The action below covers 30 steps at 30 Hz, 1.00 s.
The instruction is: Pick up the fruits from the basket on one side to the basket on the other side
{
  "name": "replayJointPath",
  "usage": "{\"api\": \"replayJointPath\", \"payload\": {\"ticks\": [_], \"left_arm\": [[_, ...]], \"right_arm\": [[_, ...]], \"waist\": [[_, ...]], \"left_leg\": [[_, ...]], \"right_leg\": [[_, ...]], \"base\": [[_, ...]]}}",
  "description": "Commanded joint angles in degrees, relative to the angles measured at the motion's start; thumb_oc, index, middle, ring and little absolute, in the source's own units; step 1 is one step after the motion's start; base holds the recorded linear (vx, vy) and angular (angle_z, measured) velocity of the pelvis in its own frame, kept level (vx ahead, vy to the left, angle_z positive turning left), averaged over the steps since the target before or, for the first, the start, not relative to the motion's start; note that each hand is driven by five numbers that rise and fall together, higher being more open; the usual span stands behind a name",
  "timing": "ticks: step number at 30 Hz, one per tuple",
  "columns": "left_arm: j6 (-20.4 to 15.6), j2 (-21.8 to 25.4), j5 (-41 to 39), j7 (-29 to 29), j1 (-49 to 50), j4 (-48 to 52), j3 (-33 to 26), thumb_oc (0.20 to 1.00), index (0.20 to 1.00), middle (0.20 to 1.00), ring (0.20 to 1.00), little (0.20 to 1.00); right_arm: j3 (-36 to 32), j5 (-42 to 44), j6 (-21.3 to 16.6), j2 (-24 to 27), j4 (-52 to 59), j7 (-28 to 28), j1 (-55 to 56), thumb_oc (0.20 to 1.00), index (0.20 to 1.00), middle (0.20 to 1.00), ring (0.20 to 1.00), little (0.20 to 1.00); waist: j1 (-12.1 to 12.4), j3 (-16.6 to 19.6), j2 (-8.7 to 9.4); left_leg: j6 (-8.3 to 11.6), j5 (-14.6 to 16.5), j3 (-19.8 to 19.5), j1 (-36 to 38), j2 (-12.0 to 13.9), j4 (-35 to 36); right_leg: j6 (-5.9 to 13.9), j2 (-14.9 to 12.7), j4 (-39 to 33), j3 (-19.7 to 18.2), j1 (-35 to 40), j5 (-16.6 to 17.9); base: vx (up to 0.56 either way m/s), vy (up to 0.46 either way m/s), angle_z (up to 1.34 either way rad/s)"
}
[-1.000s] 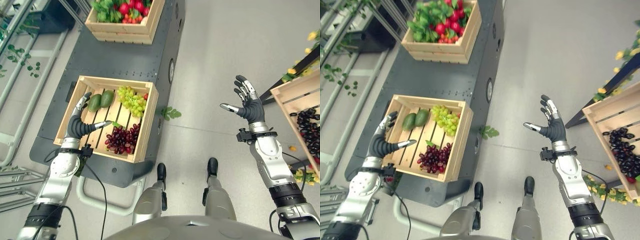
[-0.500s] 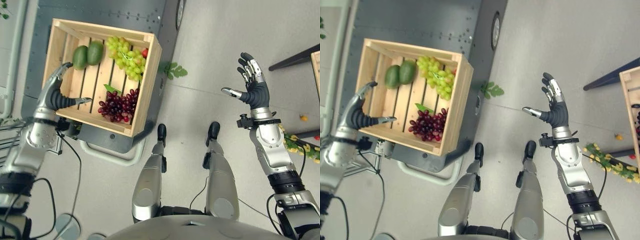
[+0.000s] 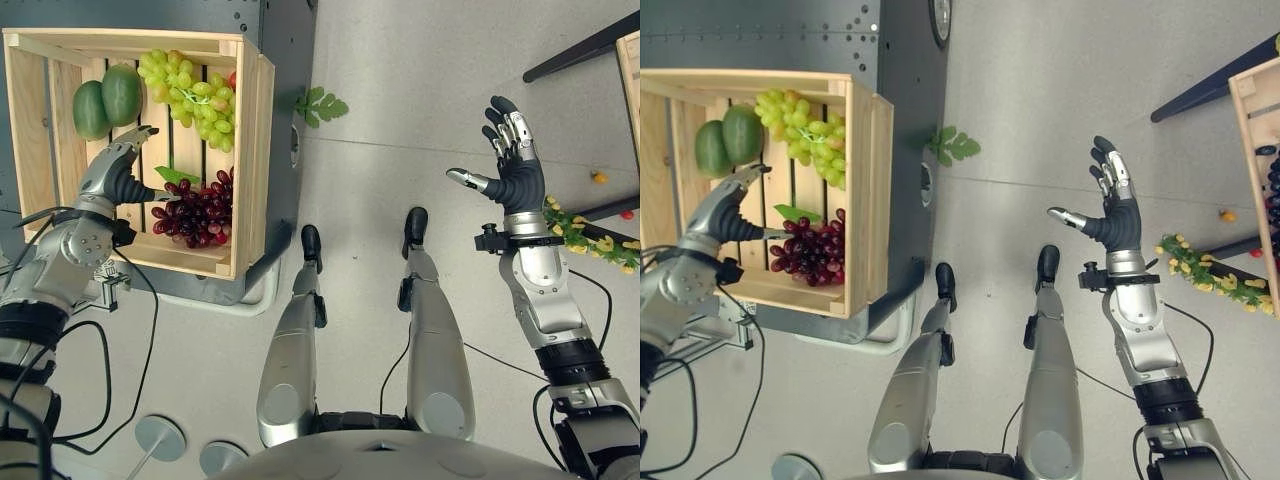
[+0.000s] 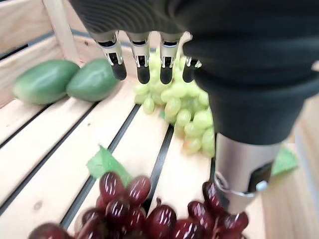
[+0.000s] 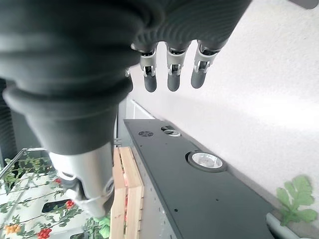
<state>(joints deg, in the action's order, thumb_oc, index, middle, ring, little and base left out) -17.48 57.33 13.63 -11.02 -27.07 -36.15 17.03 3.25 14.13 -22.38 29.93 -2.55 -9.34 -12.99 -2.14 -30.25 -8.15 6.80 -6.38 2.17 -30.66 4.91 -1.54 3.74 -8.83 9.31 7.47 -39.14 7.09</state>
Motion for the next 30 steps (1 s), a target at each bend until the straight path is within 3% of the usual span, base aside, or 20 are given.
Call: {"api": "replayJointPath", "payload": {"ticks": [1,13,22,30], "left_arm": [[0.58,3.64,1.08,-0.88,-1.50,-1.30,-1.28,1.000,1.000,1.000,1.000,1.000],[1.66,1.77,2.89,-0.97,0.82,-2.11,-2.01,1.000,1.000,1.000,1.000,1.000],[10.44,4.93,25.32,-16.43,-0.85,-1.13,-0.93,1.000,1.000,1.000,1.000,1.000],[12.35,4.19,27.09,-20.43,2.01,-0.70,-5.40,1.000,1.000,1.000,1.000,1.000]], "right_arm": [[0.09,-0.84,-4.71,-0.91,5.92,-1.42,0.41,1.000,1.000,1.000,1.000,1.000],[-0.23,-1.78,-4.44,-0.83,5.69,-2.17,0.50,1.000,1.000,1.000,1.000,1.000],[1.20,-4.65,-5.12,0.76,4.86,-4.96,1.28,1.000,1.000,1.000,1.000,1.000],[1.05,-4.61,-5.09,1.67,4.46,-5.84,1.61,1.000,1.000,1.000,1.000,1.000]], "waist": [[0.20,0.45,4.01],[0.16,0.45,4.03],[0.72,0.45,3.13],[0.96,0.45,2.63]], "left_leg": [[-1.49,3.94,2.14,-4.44,-0.56,-9.28],[-1.72,4.87,2.55,-4.56,-0.96,-9.77],[-1.87,5.36,2.71,-3.91,-1.29,-9.33],[-2.14,4.96,3.06,-3.87,-1.54,-8.90]], "right_leg": [[6.48,-0.13,4.82,-2.24,0.75,-5.23],[6.19,0.12,4.38,-2.75,0.42,-5.53],[6.24,-0.10,4.46,-2.77,0.65,-5.97],[6.16,-0.09,3.81,-3.12,0.40,-5.26]], "base": [[0.03,0.011,-0.10],[0.00,0.005,-0.02],[0.00,0.000,0.00],[-0.01,0.004,-0.04]]}}
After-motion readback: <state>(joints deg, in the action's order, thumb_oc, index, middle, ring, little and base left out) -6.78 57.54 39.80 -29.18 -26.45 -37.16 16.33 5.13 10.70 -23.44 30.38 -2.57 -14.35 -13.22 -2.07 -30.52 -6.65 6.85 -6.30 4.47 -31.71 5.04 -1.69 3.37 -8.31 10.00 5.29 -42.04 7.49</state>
